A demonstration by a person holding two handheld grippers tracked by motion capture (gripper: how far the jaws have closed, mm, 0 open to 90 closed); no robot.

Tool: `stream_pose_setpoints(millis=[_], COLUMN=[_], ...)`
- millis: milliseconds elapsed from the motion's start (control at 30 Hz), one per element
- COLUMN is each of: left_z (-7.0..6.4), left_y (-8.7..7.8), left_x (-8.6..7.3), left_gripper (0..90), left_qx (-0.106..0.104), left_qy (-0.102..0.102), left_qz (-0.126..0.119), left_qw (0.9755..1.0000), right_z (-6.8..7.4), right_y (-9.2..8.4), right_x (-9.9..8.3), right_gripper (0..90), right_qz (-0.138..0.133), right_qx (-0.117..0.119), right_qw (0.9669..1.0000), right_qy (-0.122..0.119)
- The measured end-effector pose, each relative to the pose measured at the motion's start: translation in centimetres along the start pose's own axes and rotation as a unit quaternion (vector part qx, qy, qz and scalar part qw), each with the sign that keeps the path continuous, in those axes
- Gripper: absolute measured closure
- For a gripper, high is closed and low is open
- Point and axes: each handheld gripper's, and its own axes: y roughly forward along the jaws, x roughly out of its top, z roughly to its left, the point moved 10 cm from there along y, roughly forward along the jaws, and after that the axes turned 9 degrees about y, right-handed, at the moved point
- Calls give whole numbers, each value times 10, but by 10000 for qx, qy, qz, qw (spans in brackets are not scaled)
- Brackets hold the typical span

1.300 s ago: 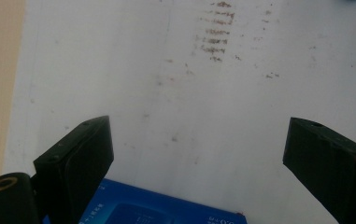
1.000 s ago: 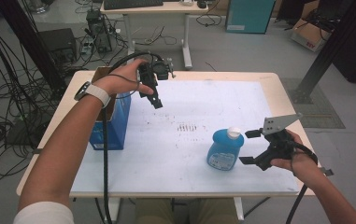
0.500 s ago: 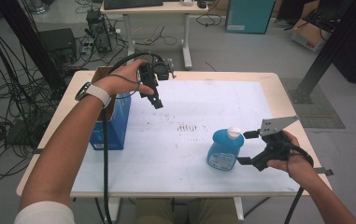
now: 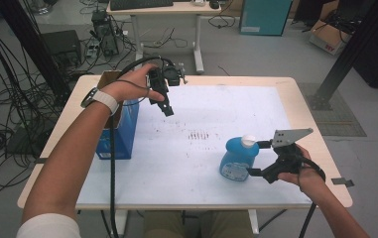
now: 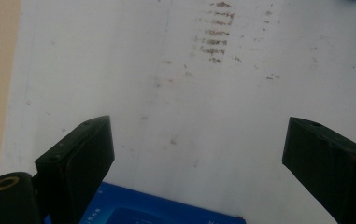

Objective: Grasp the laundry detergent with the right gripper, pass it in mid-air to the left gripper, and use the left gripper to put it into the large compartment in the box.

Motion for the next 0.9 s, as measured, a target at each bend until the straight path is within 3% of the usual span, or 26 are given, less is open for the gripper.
stream_pose_setpoints(millis=[67, 433, 500, 533, 667, 700, 767, 900], left_z=[-1, -1, -2, -1, -1, -2, -1, -3], left_y=[2, 2, 3, 2, 2, 3, 3, 4], left_x=[1, -3, -1, -2, -2, 0, -1, 0], left_gripper=[95, 95, 95, 95, 95, 95, 95, 95], left_qx=[-3, -31, -46, -54, -52, -30, -33, -63], left_qy=[-78, -6, -93, -10, -12, -99, -39, -127], left_qz=[-60, 26, -27, 40, 37, -45, 0, -41], left_qw=[10000, 10000, 9999, 10000, 10000, 9999, 10000, 9999], right_z=[0, 5, 5, 5, 6, 6, 5, 6], right_y=[2, 16, 18, 19, 22, 23, 24, 26], right_x=[-1, -5, -5, -6, -4, -4, -3, -3], right_gripper=[30, 52, 55, 61, 74, 75, 76, 96], right_qz=[-33, -213, -269, -290, -399, -418, -468, -549], right_qx=[17, 95, 99, 119, 143, 142, 138, 153], right_qw=[10000, 9997, 9996, 9995, 9991, 9990, 9988, 9984], right_qy=[19, 26, 34, 37, 69, 74, 85, 45])
